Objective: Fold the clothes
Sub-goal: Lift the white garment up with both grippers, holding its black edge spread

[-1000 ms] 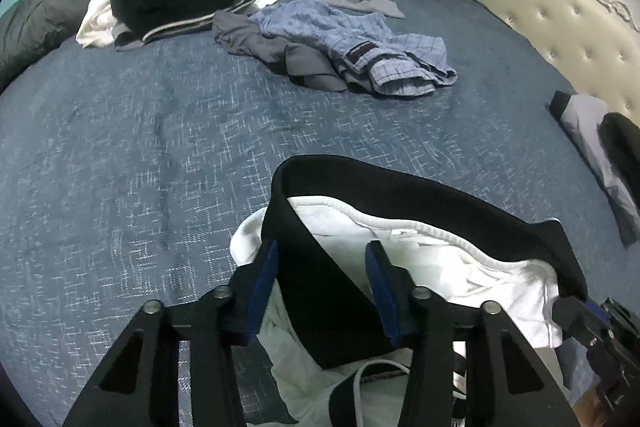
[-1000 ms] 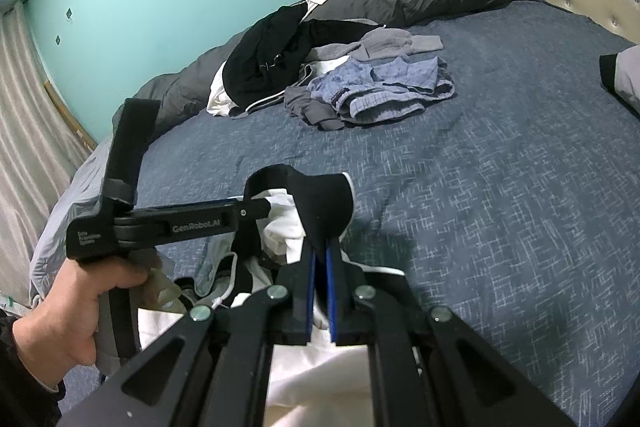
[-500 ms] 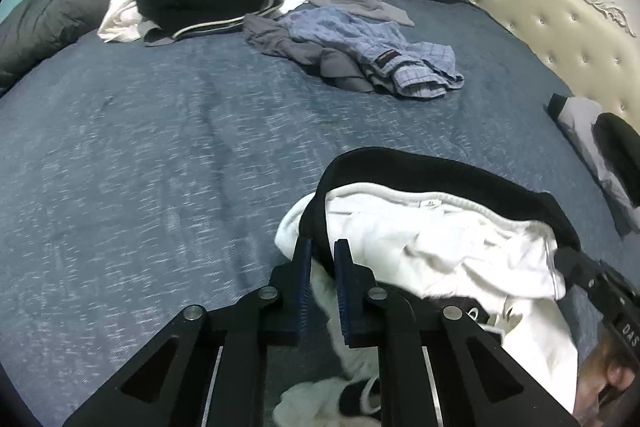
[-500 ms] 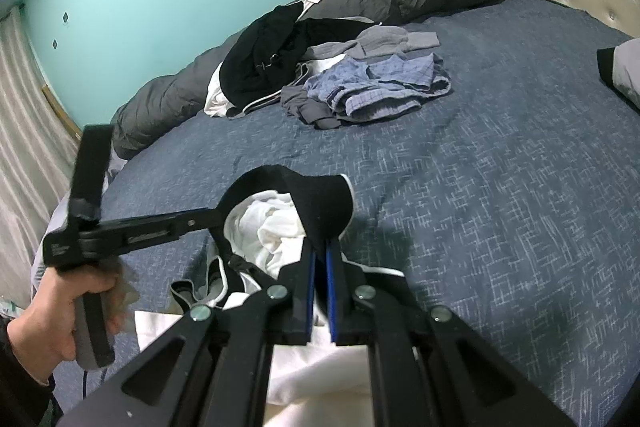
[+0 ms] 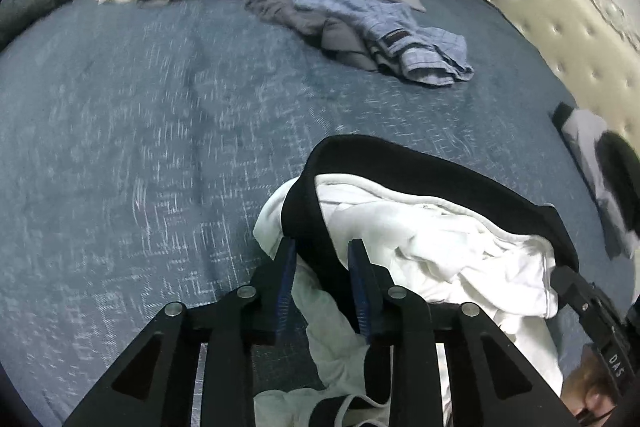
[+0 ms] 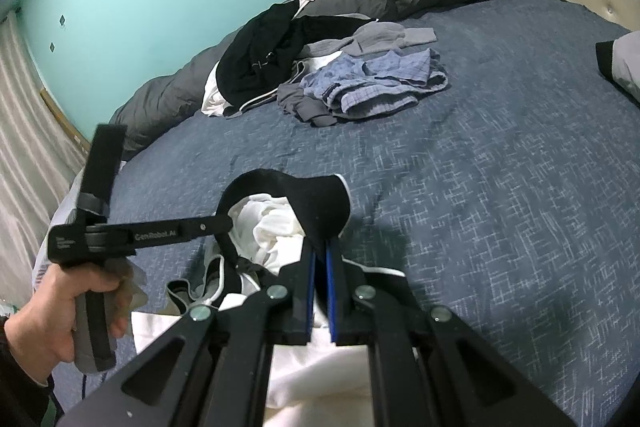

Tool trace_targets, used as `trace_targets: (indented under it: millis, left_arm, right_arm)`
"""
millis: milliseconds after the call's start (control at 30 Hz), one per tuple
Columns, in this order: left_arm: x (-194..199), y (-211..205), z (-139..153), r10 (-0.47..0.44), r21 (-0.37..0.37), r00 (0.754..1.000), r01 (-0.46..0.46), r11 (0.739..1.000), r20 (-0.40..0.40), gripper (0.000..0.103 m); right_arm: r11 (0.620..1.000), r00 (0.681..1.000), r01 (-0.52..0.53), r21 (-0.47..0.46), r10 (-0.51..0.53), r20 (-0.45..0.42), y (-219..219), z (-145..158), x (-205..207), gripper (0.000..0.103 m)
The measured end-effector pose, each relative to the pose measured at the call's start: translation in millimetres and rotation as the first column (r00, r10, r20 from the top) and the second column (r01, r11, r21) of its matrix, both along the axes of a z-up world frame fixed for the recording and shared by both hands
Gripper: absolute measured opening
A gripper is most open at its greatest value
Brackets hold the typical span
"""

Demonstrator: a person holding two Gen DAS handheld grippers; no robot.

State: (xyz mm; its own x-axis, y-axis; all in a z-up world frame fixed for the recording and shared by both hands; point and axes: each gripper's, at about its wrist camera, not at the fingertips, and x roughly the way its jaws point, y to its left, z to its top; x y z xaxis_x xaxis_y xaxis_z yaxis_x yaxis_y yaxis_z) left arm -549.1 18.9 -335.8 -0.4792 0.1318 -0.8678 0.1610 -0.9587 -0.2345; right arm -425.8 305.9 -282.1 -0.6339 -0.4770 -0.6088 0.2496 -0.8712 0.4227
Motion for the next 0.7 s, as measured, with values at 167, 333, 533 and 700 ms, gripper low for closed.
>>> trace_targets:
  millis: [167,333,533,700]
  left_arm:
    - [-1,-7,-7,0.012,0.058,1.0,-0.012,0.998,0.001,0.02]
    - [14,-7,6,-0.015,0.025,0.999,0.016,1.0,-0.032,0.007]
    - [42,-12,51,-0.028,-0.018,0.992,0.026,1.0,-0.124,0.005]
    - [87,-22,109,-0.045,-0.059,0.978,0.033,0.998,-0.202,0.005]
  right_arm:
    - [1.0,1.0,-0.005,-0.002,0.005,-0.005,-1,1,0,0.004]
    - [1.0,1.0,-0.002,-0.003,0.002,-0.02,0,4,1,0.004]
    - [1.0,0.998,0.005,-0.002,-0.005,-0.065,-1,21,7,0.004]
    - [1.0,0.99,-0.003,0.004,0.004,-0.14,-6,54,24,0.004]
